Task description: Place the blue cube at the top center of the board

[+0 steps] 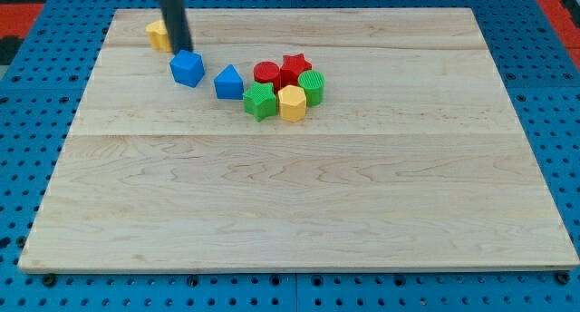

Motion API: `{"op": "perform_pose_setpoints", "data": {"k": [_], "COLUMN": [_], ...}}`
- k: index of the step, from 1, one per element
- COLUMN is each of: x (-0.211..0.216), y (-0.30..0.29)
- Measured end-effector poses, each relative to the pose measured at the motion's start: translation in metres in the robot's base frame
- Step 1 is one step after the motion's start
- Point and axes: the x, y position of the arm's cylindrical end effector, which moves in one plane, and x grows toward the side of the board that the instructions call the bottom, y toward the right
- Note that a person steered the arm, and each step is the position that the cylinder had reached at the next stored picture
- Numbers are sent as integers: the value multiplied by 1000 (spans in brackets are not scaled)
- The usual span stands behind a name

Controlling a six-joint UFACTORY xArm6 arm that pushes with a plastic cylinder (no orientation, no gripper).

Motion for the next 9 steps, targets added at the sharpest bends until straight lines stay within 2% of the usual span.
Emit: {"op": "perform_pose_setpoints", "data": {"k": [1, 2, 3, 4, 5, 6, 7, 9], "x": [-25, -24, 31, 45, 18, 39, 43, -27], "y": [-15, -5, -11, 33, 106, 123, 160, 177]}}
